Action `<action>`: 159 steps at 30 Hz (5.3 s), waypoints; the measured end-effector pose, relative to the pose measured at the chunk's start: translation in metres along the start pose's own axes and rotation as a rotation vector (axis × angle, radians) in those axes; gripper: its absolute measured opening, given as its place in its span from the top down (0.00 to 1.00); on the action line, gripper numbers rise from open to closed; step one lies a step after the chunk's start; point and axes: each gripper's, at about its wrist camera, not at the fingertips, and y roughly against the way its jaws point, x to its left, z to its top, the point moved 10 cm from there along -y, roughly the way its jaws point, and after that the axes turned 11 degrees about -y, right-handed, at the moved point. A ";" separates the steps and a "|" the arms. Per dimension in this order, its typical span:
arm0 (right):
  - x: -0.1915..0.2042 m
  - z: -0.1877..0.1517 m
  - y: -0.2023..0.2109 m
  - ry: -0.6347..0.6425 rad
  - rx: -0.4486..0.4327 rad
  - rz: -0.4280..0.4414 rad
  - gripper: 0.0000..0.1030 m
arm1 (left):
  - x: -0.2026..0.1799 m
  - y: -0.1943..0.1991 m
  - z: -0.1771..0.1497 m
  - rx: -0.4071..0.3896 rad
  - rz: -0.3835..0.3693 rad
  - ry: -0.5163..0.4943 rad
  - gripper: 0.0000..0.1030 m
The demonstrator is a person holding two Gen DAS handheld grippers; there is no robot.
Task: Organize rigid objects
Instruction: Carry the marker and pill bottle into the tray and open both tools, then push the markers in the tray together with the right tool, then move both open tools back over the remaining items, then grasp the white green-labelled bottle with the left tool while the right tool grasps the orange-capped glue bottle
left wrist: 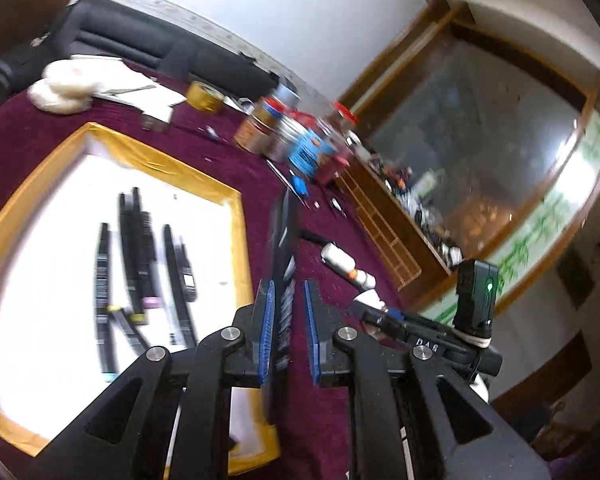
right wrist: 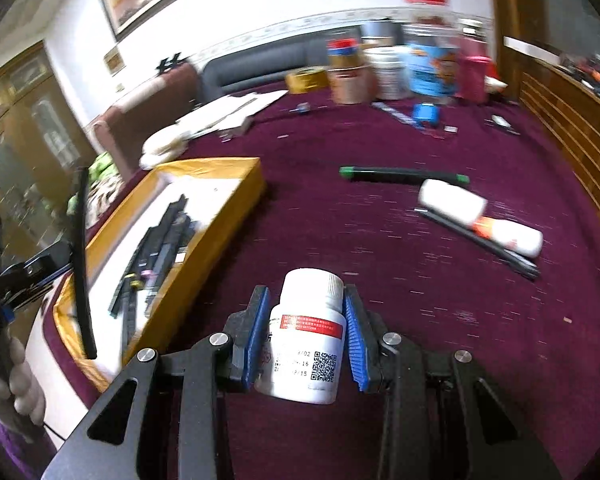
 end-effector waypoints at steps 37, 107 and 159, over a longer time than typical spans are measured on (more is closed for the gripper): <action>0.248 -0.017 -0.194 0.228 0.370 0.085 0.68 | 0.160 0.120 -0.039 -0.165 0.286 0.245 0.38; 0.193 0.018 -0.104 0.050 0.158 0.245 0.59 | 0.155 0.120 -0.043 -0.134 0.262 0.270 0.31; -0.154 0.104 -0.024 -0.434 -0.127 0.416 0.21 | -0.059 -0.106 -0.024 0.317 0.211 -0.183 0.31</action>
